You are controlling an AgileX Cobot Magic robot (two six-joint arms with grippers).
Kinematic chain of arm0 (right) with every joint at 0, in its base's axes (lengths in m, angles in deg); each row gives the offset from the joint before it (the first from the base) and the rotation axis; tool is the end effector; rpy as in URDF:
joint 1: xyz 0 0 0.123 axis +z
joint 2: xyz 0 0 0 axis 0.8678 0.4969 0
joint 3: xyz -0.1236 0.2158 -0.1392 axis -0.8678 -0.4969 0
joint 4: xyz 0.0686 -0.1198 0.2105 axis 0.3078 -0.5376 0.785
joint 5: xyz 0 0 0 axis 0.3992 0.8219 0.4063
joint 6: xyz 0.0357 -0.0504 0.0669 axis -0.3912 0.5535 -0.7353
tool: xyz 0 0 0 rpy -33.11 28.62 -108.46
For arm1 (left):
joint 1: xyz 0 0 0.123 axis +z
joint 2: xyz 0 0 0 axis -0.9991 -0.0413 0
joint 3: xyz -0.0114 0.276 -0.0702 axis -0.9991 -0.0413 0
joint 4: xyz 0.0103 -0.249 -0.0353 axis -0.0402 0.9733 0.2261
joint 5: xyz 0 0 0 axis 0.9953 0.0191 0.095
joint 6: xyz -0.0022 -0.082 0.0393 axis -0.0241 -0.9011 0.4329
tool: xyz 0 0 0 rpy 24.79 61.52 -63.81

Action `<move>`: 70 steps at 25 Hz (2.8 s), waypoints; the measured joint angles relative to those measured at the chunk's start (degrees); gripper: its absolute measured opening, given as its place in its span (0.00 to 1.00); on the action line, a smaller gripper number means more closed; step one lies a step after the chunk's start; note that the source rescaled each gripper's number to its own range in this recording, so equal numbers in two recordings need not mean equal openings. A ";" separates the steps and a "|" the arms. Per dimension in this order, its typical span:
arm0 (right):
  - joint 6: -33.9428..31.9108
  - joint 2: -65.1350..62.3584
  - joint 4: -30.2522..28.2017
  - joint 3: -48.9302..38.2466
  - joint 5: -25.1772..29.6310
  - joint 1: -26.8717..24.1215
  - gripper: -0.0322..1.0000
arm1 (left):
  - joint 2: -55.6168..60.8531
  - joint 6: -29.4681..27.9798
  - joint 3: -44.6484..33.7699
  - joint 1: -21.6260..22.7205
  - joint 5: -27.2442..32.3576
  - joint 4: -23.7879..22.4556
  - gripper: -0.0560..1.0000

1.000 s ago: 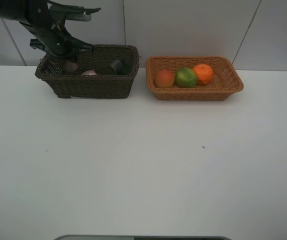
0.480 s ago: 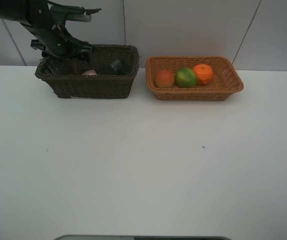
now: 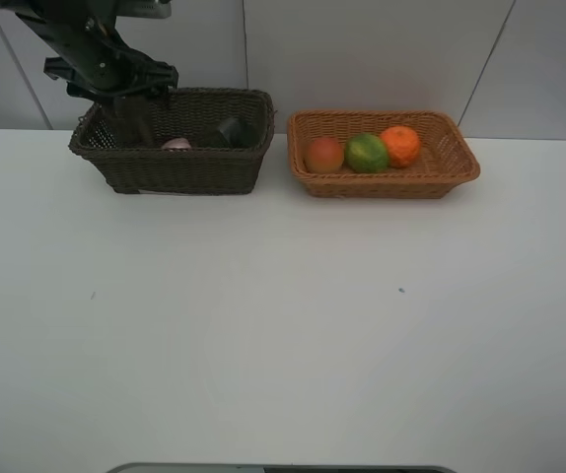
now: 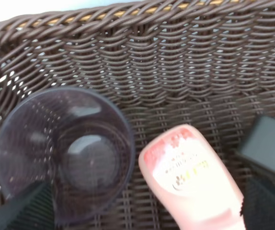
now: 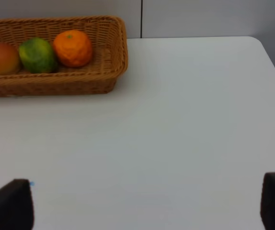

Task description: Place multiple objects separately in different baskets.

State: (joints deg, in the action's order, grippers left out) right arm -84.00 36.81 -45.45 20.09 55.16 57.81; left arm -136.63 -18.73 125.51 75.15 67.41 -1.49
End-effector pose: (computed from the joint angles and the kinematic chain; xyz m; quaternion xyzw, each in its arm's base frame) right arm -0.0082 -0.0059 0.2829 0.0354 0.8457 -0.0401 0.5309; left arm 0.4361 -0.0911 0.2089 0.0463 0.9455 -0.0233 0.3216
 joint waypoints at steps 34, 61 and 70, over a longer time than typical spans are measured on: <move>0.00 0.00 0.00 0.00 0.00 0.00 1.00 | 82.68 4.11 -35.13 0.27 29.76 2.59 1.00; 0.00 0.00 0.00 0.00 0.00 0.00 1.00 | 106.99 5.21 -54.95 0.27 32.77 6.01 1.00; 0.00 0.00 0.00 0.00 0.00 0.00 1.00 | 109.75 10.42 -56.55 0.27 32.61 7.89 1.00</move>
State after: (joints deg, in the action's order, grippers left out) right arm -84.00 36.81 -45.45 20.09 55.16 57.81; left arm -26.89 -8.31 68.96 75.43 100.02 6.40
